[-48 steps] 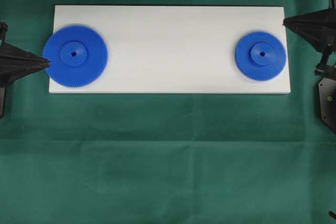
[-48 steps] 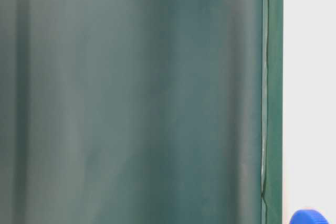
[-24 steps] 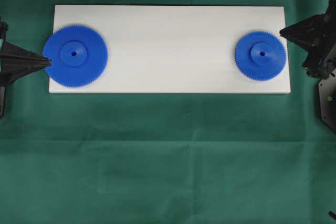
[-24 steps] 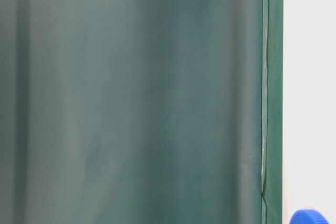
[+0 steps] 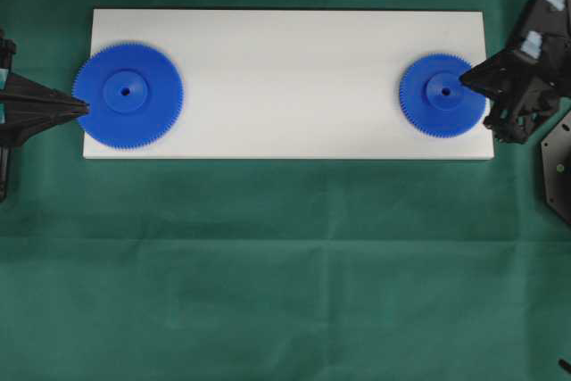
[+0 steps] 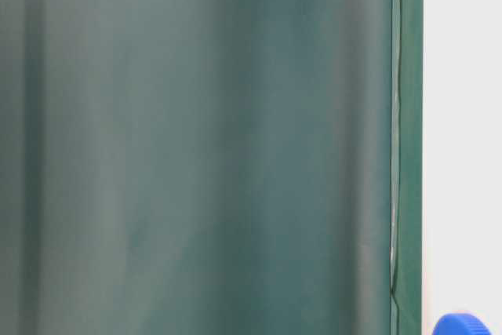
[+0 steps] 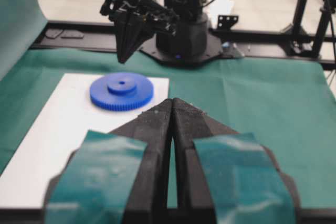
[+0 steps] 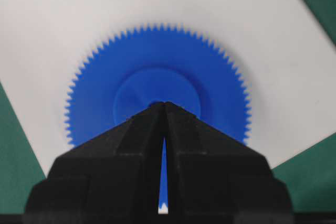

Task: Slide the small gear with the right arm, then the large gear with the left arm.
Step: 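Move the right gripper down onto the hub of the small blue gear, then slide the small blue gear left with the right gripper toward the large gear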

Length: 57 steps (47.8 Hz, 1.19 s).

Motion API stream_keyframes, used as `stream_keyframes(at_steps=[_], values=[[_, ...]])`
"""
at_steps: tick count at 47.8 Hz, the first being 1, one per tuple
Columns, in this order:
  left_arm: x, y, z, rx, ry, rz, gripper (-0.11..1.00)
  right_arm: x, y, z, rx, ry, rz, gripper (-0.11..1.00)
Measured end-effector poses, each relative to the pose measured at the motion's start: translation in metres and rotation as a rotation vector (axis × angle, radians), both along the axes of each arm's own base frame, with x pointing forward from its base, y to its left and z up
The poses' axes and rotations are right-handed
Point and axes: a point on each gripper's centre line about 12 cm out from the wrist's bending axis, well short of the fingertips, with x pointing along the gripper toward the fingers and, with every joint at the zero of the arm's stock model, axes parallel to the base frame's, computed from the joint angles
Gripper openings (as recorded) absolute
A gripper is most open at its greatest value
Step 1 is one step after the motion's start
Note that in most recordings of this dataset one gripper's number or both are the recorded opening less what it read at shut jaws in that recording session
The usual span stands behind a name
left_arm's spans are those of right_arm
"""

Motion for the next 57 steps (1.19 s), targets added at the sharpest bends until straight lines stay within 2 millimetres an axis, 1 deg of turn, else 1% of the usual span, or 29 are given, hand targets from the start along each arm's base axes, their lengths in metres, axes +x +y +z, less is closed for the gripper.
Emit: stream_keyframes(at_steps=[9,20,57], values=[[0.000,0.000,-0.001,0.000,0.002,0.000,0.00,0.007,-0.003,-0.010,0.006,-0.003,-0.003,0.51],[-0.001,0.000,-0.003,0.000,0.006,-0.002,0.00,0.009,-0.004,-0.025,0.029,0.011,-0.016,0.51],[-0.001,0.000,-0.006,0.001,0.014,0.000,0.00,0.015,-0.005,-0.040,0.056,0.034,-0.023,0.51]])
